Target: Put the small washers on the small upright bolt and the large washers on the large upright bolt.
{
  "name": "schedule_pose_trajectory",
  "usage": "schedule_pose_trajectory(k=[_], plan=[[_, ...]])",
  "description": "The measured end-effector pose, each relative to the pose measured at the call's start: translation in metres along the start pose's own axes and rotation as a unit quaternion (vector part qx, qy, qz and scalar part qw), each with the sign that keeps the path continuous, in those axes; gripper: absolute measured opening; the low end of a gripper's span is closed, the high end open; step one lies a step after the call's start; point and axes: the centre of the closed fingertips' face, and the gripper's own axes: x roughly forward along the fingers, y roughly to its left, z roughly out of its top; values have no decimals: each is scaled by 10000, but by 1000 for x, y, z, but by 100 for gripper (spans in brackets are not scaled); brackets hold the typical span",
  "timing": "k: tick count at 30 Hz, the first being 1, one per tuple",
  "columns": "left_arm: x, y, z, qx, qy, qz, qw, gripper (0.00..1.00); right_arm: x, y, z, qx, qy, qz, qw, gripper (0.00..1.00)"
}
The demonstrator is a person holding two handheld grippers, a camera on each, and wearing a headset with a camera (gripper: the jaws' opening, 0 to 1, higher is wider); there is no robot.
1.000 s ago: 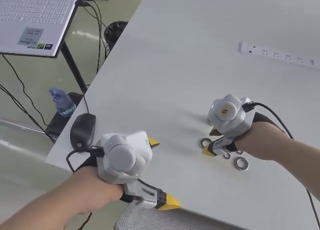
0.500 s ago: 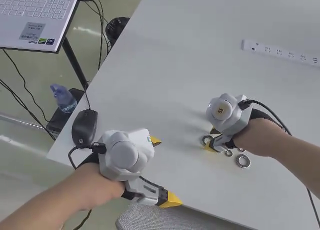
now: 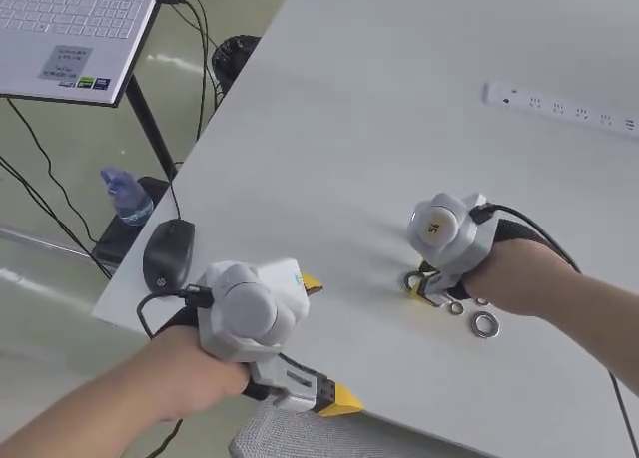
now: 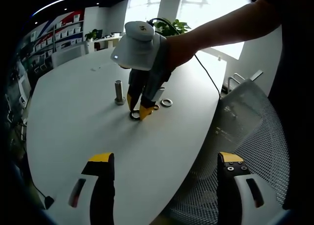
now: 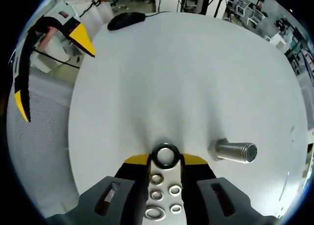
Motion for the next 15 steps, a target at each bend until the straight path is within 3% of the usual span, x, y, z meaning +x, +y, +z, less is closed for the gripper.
schedule_pose_trajectory(k=[7, 15], plan=[[0, -1, 1, 4, -17, 0, 10000, 85, 0, -1, -1, -2, 82, 22, 10000, 24], [0, -4, 2, 0, -38, -4, 10000, 84, 0, -1, -1, -93, 399, 46, 9992, 21]])
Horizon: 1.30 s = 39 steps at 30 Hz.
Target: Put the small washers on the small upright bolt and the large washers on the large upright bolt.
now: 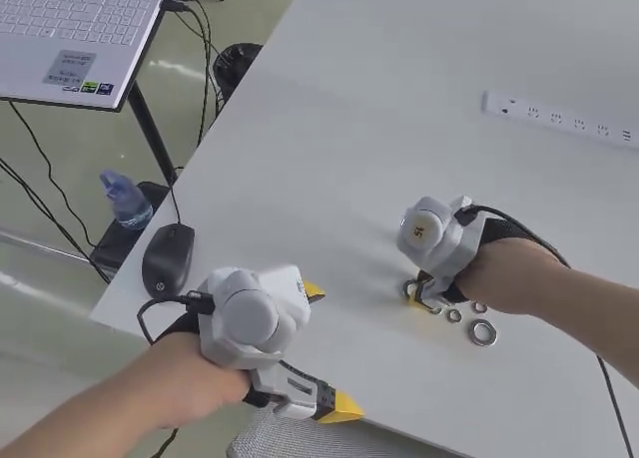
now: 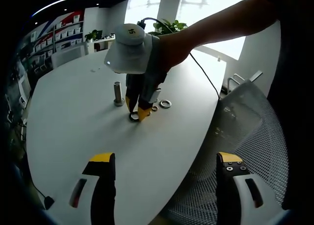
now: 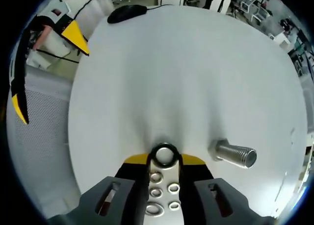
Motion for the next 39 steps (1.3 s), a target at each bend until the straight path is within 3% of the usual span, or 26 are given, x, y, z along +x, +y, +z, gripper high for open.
schedule_pose_trajectory(k=[11, 23, 39], plan=[[-2, -2, -1, -24, -37, 19, 10000, 83, 0, -1, -1, 189, -104, 97, 9997, 20], [-4, 0, -2, -51, -46, 77, 9999, 82, -2, -3, -7, 250, -52, 95, 9996, 20], [-3, 4, 2, -36, -81, 106, 9999, 81, -20, -4, -18, 483, -58, 161, 9987, 21]])
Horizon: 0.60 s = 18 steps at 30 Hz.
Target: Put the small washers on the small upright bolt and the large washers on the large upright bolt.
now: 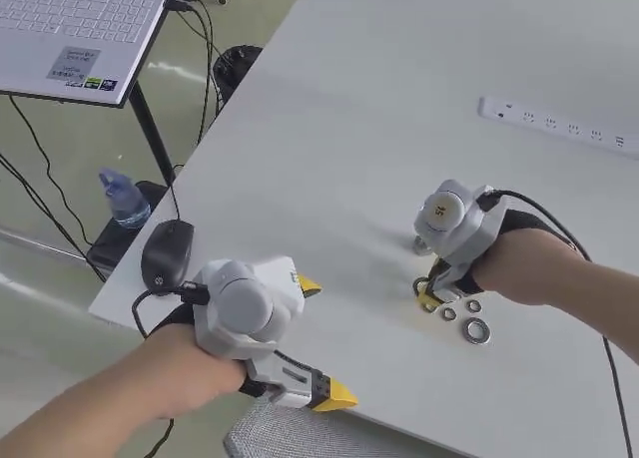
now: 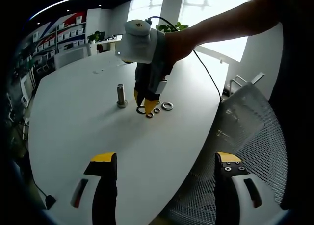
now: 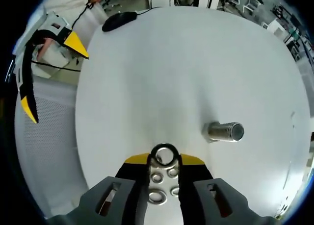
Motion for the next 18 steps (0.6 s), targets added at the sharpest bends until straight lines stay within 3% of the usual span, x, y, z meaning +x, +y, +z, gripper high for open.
schedule_pose_trajectory(k=[18], plan=[[1, 1, 9, 38, -41, 55, 10000, 84, -44, -6, -12, 122, -17, -161, 9998, 21]])
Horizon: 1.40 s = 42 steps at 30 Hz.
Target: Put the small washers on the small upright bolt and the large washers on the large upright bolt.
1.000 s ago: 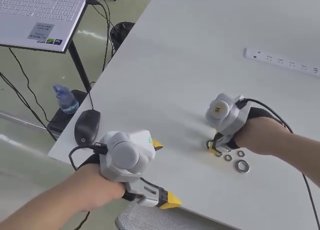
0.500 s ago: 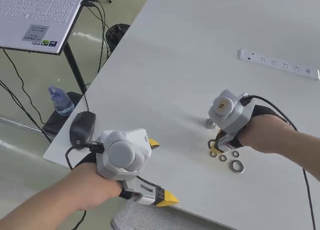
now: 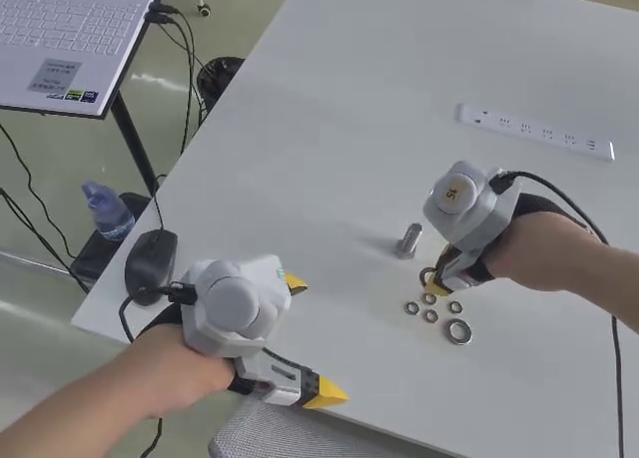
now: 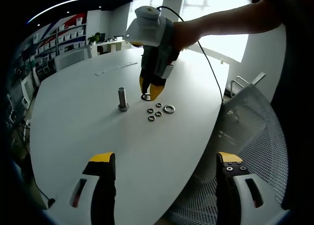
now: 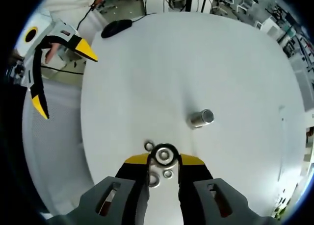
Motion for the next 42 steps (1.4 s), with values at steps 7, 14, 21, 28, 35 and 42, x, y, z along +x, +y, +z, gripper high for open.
schedule_pose_trajectory(k=[7, 14, 21, 28, 35, 42], plan=[[1, 2, 4, 14, -25, 35, 10000, 90, -10, -6, 1, 57, -33, -34, 10000, 21], [0, 9, 10, -79, -160, 165, 9997, 95, -23, -15, 6, 58, -49, -89, 9999, 21], [1, 9, 7, -145, -148, 162, 9997, 98, -28, -24, 11, 103, -71, -104, 9999, 21], [1, 11, 6, -204, -169, 191, 9995, 100, -31, -28, 13, 165, -83, -128, 9997, 21], [3, 10, 5, -172, -126, 130, 9997, 99, -29, -40, 20, 251, -158, -140, 9995, 21], [5, 9, 4, -153, -94, 96, 9998, 99, -28, -45, 32, 250, -227, -160, 9993, 21]])
